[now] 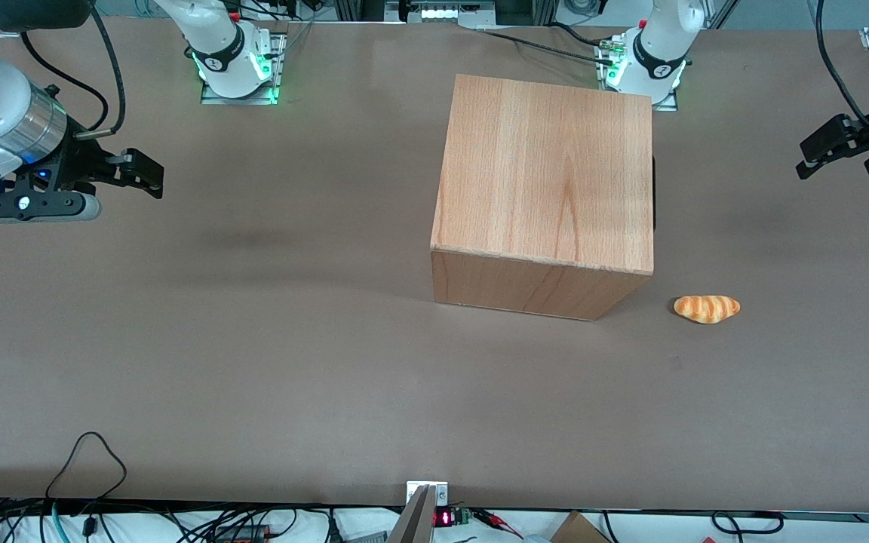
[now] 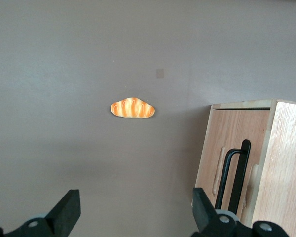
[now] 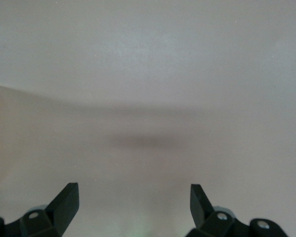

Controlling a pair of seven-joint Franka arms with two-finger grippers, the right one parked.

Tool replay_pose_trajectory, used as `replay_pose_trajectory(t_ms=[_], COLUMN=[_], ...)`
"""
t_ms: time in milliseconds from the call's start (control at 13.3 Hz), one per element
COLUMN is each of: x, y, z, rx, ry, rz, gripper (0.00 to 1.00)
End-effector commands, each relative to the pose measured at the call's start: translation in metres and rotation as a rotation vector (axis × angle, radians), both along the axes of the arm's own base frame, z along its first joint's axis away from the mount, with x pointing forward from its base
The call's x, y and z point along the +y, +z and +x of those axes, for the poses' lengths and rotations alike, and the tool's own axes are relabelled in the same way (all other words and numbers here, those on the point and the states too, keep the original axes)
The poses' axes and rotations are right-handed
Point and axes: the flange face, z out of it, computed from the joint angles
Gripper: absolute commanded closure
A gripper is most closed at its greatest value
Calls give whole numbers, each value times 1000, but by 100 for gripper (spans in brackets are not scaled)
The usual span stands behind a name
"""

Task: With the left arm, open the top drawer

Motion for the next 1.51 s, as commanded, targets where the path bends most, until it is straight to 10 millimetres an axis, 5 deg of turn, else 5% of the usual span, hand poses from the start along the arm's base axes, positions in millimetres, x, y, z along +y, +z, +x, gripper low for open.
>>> replay_pose_trajectory(t_ms=[0,452,904,1432], x=[3,2,-5,-27], y=[6,7,-20,-84], z=[0,4,14,18], rx=[24,19,82,194], ry=[-22,-5,-16,-104], rz=[-3,-8,-35,-183], gripper=[0,0,0,0])
